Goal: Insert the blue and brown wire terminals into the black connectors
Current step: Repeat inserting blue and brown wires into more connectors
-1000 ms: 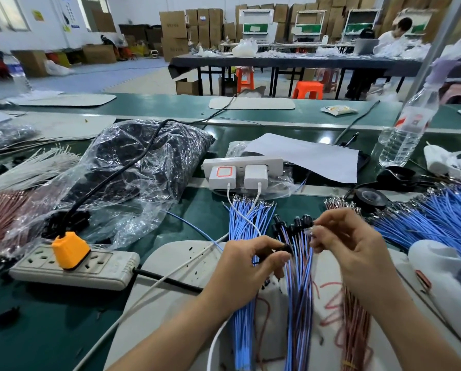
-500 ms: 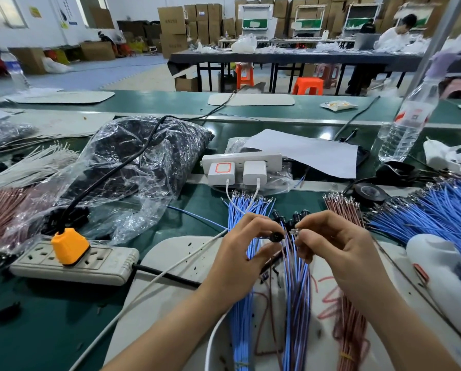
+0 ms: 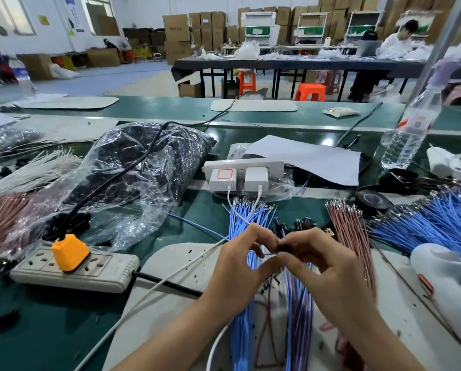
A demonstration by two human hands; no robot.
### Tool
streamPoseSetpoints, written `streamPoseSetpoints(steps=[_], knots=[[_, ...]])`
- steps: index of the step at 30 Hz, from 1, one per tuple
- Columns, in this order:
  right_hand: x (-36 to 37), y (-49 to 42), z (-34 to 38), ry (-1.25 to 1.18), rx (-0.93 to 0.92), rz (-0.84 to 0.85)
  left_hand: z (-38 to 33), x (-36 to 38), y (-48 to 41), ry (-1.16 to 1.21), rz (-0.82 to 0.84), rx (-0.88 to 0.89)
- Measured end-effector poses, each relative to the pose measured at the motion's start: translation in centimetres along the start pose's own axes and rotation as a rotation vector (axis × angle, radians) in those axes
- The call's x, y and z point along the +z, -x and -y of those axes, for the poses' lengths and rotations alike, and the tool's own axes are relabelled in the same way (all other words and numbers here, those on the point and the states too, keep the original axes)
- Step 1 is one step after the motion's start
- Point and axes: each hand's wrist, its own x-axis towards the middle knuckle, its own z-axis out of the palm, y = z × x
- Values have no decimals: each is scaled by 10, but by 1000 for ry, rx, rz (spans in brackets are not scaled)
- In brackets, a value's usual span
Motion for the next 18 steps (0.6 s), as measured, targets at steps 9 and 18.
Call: streamPoseSetpoints(steps=[9,18], knots=[[3,2,4,162,-201,-105,7,-1,-1,47,11,22],[7,4,0,137,-176,-117,6,0,0,76,-5,32]])
